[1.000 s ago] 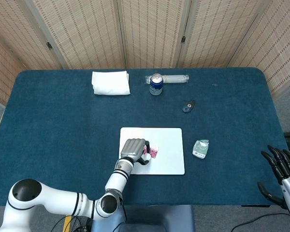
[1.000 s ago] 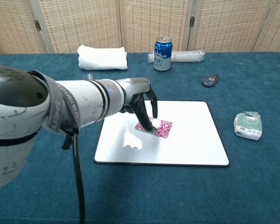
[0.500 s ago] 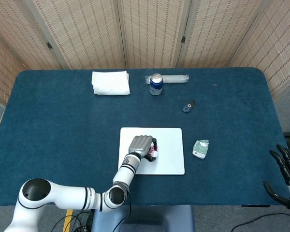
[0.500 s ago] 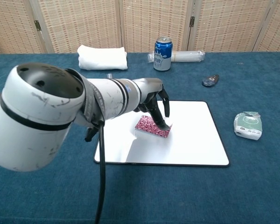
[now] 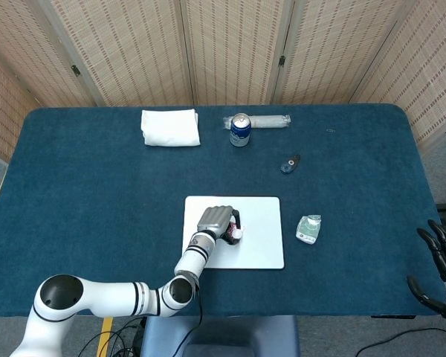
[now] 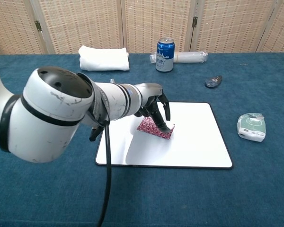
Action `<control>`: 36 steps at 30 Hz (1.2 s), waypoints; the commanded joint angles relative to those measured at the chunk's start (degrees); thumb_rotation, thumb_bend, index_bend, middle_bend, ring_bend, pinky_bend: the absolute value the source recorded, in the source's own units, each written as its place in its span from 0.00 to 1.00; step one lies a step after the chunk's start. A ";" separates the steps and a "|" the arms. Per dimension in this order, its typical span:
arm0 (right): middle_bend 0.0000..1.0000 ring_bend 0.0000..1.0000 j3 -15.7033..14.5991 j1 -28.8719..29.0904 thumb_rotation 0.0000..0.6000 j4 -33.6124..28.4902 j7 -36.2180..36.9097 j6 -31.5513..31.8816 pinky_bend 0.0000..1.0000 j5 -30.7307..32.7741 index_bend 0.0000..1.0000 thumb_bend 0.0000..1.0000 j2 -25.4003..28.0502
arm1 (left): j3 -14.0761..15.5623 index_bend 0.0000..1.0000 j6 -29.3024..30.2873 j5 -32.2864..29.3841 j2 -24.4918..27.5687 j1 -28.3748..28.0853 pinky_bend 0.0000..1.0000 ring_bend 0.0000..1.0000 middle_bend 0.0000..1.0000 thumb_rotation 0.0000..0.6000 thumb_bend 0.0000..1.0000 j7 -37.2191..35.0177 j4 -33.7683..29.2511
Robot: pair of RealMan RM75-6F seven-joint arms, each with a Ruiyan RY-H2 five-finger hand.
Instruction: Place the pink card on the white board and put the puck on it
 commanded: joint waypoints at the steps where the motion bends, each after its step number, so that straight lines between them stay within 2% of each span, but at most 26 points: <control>1: 0.00 0.00 0.08 -0.08 1.00 0.03 0.14 0.12 0.00 0.13 0.05 0.26 0.05 | -0.08 0.57 -0.99 1.14 -0.37 -0.08 1.00 1.00 1.00 1.00 0.31 -1.52 1.18; 36: 0.00 0.00 0.58 -0.16 1.00 -0.42 -1.15 -0.74 0.00 0.79 0.05 0.26 -0.14 | 3.67 0.57 -6.83 1.85 2.14 0.39 1.00 1.00 1.00 1.00 0.31 -7.92 5.34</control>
